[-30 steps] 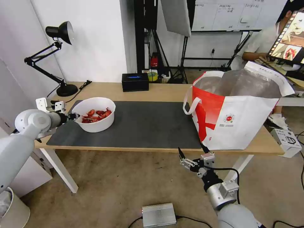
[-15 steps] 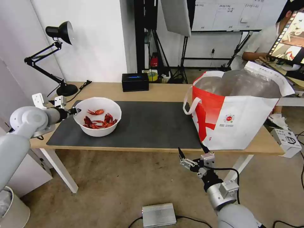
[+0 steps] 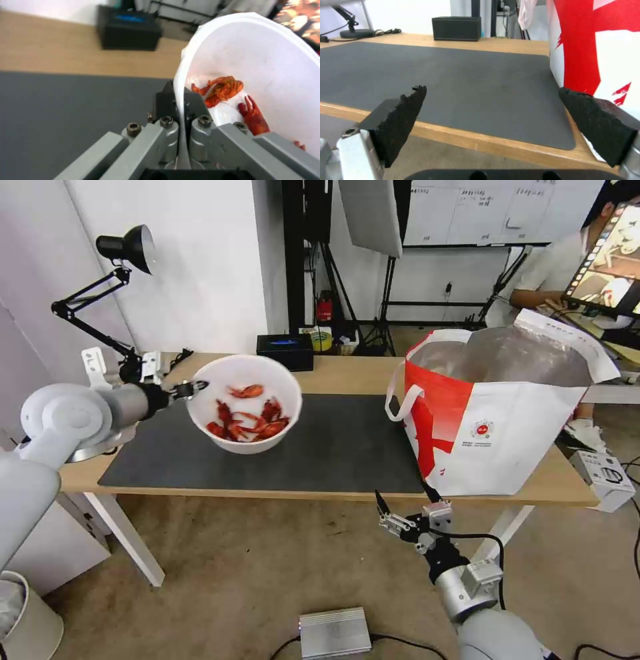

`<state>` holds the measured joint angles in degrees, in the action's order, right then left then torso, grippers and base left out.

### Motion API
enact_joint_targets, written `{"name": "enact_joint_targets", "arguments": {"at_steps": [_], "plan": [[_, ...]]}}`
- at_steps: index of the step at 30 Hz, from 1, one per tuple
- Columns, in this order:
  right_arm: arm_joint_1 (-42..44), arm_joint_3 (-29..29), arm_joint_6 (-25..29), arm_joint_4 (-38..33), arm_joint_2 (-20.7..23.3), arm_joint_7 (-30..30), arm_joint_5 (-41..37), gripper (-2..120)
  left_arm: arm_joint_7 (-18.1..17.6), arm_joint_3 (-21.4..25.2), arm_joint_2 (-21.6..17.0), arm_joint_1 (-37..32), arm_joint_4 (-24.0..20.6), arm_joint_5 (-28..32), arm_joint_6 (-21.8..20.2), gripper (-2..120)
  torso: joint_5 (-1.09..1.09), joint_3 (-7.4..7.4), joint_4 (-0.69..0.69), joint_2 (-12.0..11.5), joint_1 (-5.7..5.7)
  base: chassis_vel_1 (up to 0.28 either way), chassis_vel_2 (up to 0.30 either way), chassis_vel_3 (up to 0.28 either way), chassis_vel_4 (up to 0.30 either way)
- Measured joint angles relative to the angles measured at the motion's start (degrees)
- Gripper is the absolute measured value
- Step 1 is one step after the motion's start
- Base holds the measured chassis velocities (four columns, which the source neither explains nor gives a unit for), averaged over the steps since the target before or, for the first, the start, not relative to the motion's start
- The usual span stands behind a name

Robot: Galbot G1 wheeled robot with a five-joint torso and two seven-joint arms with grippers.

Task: Pick up the trash from the table and place it into the takeout bag.

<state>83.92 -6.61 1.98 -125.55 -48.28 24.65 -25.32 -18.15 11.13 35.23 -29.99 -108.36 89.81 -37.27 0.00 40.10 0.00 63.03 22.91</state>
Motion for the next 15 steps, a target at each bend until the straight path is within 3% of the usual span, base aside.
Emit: {"name": "enact_joint_targets", "arguments": {"at_steps": [9, 15], "plan": [[0.0, 0.0, 0.0, 0.0, 0.0, 0.0, 0.0, 100, -0.3, -7.1, 2.2, 9.5, 0.6, 2.4, 1.1, 0, 0.01, 0.00, 0.00, 0.0, 0.00, 0.000, 0.000, 0.000, 0.000], [0.0, 0.0, 0.0, 0.0, 0.0, 0.0, 0.0, 100, -2.4, -15.3, 6.7, 19.2, 7.1, 5.3, 0.5, 0, -0.01, 0.01, 0.00, 0.0, 0.01, 0.000, 0.000, 0.000, 0.000]]}}
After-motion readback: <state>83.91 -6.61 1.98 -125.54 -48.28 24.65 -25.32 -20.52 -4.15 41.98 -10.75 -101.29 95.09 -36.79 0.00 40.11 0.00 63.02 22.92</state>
